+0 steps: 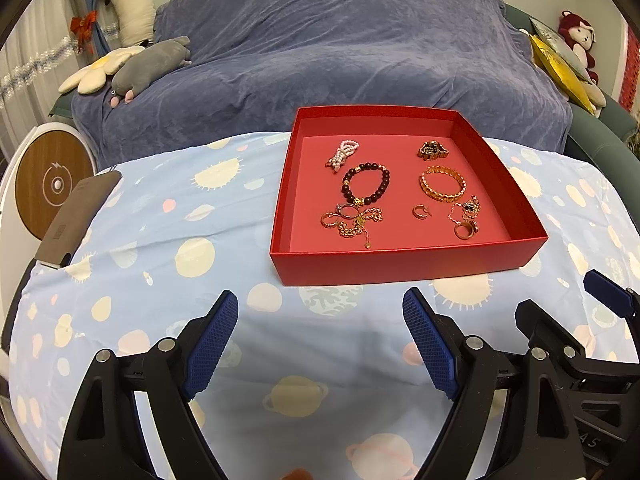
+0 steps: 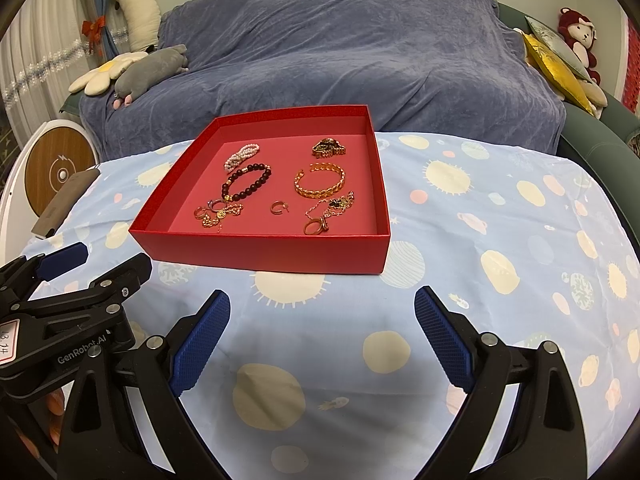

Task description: Organize jewelry

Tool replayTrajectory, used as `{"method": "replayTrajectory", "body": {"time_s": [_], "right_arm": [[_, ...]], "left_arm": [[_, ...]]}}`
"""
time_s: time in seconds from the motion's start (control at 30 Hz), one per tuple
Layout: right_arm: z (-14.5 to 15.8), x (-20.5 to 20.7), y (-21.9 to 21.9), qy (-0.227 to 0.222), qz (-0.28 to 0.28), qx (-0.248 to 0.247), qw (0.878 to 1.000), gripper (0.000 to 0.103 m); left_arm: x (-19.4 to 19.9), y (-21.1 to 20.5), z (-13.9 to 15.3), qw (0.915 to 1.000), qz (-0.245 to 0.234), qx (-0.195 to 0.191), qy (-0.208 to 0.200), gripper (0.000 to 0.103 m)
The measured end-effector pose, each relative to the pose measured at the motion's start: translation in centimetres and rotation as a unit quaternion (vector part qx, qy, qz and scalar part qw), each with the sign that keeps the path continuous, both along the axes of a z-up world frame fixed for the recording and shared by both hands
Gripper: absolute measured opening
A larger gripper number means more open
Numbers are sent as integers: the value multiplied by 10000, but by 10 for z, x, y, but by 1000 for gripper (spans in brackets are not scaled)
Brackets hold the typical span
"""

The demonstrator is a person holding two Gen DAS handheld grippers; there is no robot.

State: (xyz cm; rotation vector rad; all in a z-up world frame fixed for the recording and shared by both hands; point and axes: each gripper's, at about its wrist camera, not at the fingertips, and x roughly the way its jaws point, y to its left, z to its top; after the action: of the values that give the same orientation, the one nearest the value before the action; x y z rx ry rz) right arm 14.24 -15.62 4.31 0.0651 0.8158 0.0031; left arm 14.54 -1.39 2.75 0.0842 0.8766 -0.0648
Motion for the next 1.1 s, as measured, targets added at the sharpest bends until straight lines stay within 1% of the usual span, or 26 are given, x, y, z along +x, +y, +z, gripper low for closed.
{"method": "replayTrajectory", "body": {"time_s": [0.3,0.4,0.53,0.77,0.9,1.1], "right_arm": [[-1,-3,0,-17,-56,15,10000,93],[-1,-4,2,-32,-68,-2,10000,94],[-1,-5,2,-52,-82,8,10000,94],[0,-5,3,-64,-95,-2,9999,95],[-1,-7,4,-52,-85,-21,9999,95],[-1,-8,3,-68,-124,-4,9999,96]], "left_arm": [[0,0,-1,10000,39,-32,13,82],[-1,0,-1,9999,121,25,26,86],[-2,-1,0,9999,110,79,-49,86],[-3,1,-1,9999,134,10,-30,86],[-6,-2,-2,9997,180,99,-109,86],[-4,-2,-2,9998,189,58,-17,86]]}}
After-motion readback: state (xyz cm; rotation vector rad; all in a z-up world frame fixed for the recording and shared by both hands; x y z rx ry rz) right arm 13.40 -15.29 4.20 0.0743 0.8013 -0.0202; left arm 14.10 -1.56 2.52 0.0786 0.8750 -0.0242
